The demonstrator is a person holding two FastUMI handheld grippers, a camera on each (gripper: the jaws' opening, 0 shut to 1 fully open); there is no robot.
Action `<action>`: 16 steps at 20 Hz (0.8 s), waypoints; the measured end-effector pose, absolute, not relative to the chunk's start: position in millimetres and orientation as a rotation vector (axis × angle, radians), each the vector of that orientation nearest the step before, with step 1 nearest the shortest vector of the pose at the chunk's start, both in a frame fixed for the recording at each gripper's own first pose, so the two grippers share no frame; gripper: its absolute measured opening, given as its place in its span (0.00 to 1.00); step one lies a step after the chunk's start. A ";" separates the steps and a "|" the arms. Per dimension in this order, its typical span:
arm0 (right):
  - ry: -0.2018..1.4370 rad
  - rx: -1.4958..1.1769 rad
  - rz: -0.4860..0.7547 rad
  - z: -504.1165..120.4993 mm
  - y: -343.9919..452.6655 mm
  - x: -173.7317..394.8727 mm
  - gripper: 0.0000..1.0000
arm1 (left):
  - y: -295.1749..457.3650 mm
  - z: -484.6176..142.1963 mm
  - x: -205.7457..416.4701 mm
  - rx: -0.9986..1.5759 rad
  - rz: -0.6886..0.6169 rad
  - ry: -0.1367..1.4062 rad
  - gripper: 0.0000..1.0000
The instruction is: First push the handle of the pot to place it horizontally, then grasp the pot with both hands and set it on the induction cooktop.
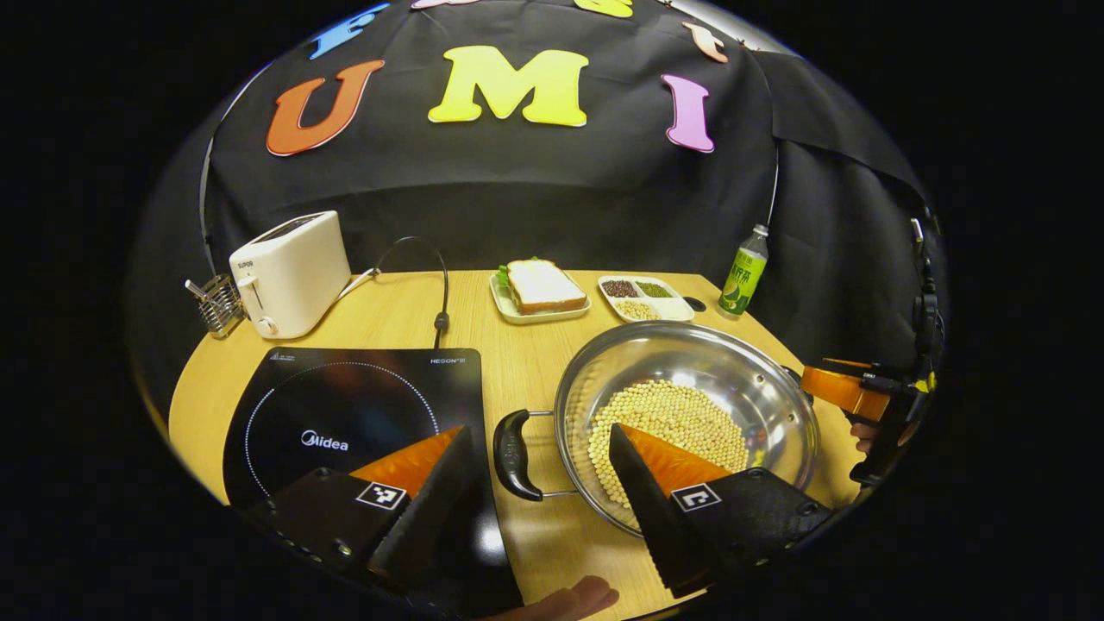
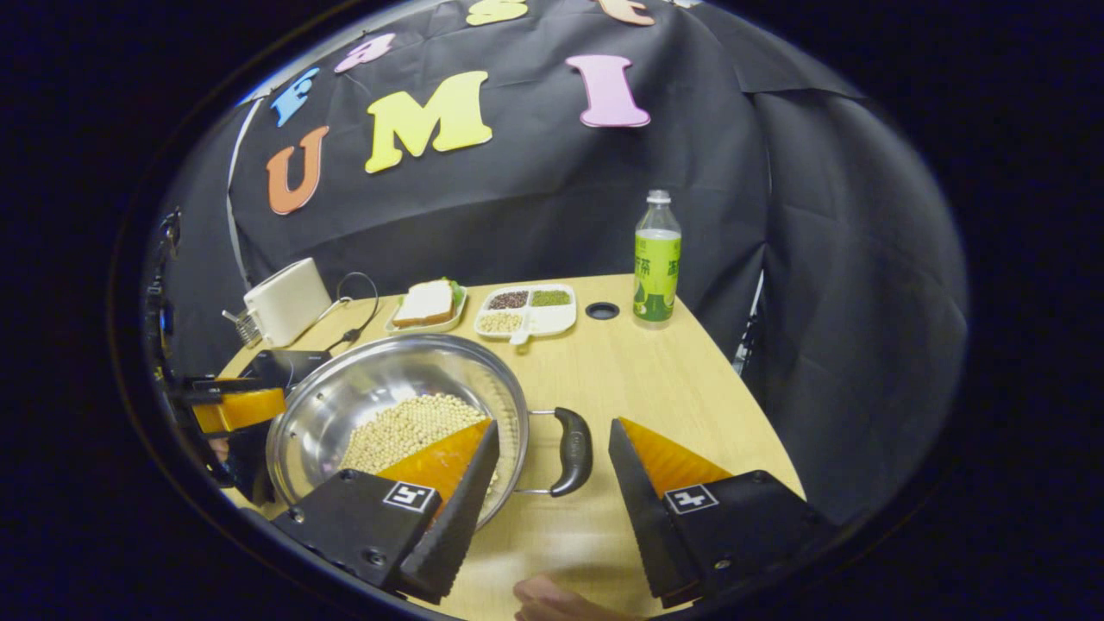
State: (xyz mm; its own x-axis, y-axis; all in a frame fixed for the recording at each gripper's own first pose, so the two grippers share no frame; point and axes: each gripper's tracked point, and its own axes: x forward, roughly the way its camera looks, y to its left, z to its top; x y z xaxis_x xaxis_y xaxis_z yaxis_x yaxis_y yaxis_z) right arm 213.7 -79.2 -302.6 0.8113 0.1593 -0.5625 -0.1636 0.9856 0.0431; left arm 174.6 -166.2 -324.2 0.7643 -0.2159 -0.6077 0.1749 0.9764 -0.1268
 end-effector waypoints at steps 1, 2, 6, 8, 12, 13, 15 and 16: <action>0.610 -0.002 0.177 -306.7 -77.3 215.9 0.84 | -170.1 -328.8 175.2 -0.073 -0.224 0.679 0.95; 0.619 -0.001 0.176 -312.1 -76.8 219.1 0.84 | -172.3 -333.3 177.1 -0.080 -0.229 0.697 0.95; 0.653 0.019 0.190 -329.2 -75.1 225.3 0.78 | -167.0 -342.8 183.7 -0.051 -0.195 0.726 0.89; 0.662 0.016 0.196 -331.6 -74.1 227.4 0.76 | -165.1 -348.6 185.6 -0.053 -0.178 0.747 0.73; 0.675 -0.006 0.178 -335.2 -77.8 229.8 0.67 | -164.6 -353.4 186.4 -0.102 -0.174 0.777 0.62; 0.678 -0.011 0.180 -335.0 -77.1 230.9 0.69 | -164.3 -353.9 187.1 -0.106 -0.173 0.781 0.61; 0.689 -0.015 0.183 -336.6 -77.8 230.3 0.67 | -164.5 -354.3 187.1 -0.111 -0.180 0.791 0.60; 0.704 0.006 0.179 -340.1 -77.2 231.6 0.68 | -165.9 -355.6 187.3 -0.131 -0.182 0.802 0.58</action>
